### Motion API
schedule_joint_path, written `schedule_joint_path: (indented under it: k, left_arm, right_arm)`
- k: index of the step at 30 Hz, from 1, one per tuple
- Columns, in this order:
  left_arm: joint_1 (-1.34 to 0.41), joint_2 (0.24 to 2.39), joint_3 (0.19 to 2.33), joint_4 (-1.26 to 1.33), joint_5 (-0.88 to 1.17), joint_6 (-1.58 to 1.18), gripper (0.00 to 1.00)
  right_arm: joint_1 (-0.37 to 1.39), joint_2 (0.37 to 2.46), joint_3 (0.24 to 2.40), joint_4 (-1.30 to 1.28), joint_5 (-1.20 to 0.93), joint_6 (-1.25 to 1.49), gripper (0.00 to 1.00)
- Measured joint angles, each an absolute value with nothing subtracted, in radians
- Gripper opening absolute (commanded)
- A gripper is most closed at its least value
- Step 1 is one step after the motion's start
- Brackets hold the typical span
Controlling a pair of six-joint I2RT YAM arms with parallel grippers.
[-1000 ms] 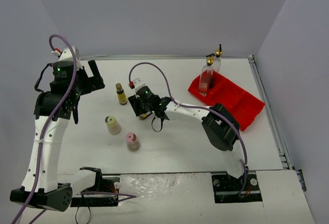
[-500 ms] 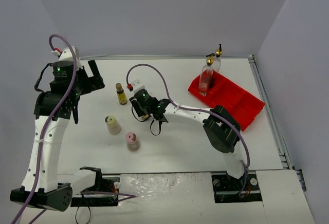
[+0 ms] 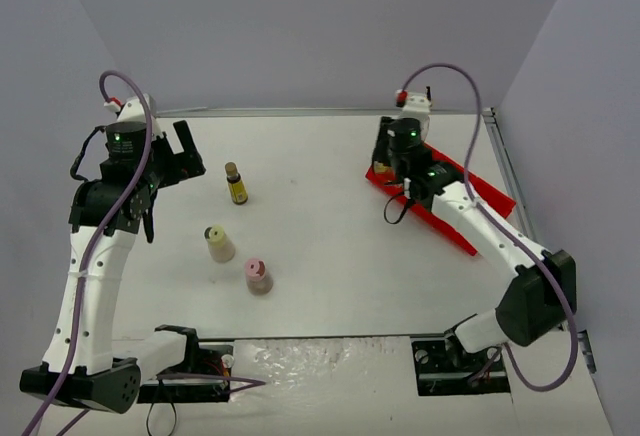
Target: Organize the condiment bottles
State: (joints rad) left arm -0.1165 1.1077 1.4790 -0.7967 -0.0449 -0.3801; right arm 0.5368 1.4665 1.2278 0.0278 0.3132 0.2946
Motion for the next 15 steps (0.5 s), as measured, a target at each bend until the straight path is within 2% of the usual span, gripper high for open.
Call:
schedule_joint_path:
  k: [5,15]
  left_arm:
    - [-0.117,1.106,1.453,-0.793,-0.039,-0.381,0.97]
    - [-0.117,1.106,1.447,-0.778,-0.026,-0.381,0.97]
  right_arm:
    - [0.308,1.372,1.157,-0.008,0.365,0.331,0.00]
    - [0.155,1.368,1.067,-0.062,0.355,0.378,0.00]
